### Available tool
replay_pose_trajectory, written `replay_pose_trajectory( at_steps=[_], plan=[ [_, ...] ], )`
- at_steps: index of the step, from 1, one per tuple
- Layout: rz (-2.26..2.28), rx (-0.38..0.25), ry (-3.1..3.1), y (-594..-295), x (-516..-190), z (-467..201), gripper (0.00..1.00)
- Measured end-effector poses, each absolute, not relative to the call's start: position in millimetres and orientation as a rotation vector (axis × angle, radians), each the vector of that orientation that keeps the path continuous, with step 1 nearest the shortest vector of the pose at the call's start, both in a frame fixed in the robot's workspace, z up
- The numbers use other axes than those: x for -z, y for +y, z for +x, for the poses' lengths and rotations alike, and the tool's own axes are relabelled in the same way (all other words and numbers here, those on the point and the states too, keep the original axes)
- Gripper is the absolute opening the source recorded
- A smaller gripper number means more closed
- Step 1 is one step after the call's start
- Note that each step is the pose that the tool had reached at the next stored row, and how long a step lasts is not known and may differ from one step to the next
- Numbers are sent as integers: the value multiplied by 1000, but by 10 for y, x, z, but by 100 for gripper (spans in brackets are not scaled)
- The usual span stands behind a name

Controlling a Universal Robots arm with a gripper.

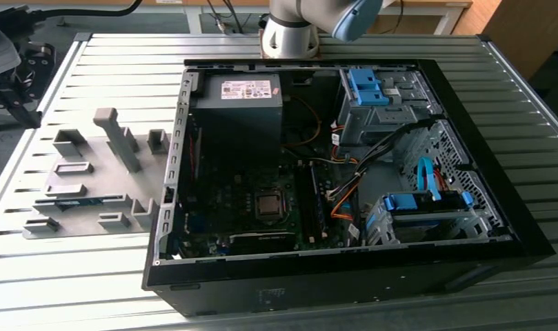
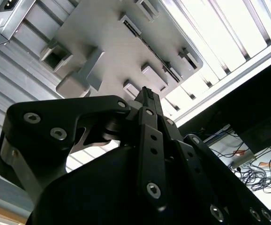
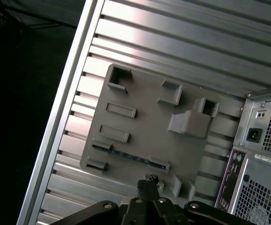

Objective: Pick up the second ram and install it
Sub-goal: 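Pick up the second ram and move it above second insertion slot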

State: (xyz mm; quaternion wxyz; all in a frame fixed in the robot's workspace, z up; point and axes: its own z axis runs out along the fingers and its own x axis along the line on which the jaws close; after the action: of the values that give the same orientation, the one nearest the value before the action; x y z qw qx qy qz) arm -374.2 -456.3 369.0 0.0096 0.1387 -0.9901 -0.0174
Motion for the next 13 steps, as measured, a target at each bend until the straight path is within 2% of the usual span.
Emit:
replay_pose_trajectory(
  at_steps=[13],
  plan=[
    [591,52,-3064,-4563,-3690,-3747,11]
  ],
)
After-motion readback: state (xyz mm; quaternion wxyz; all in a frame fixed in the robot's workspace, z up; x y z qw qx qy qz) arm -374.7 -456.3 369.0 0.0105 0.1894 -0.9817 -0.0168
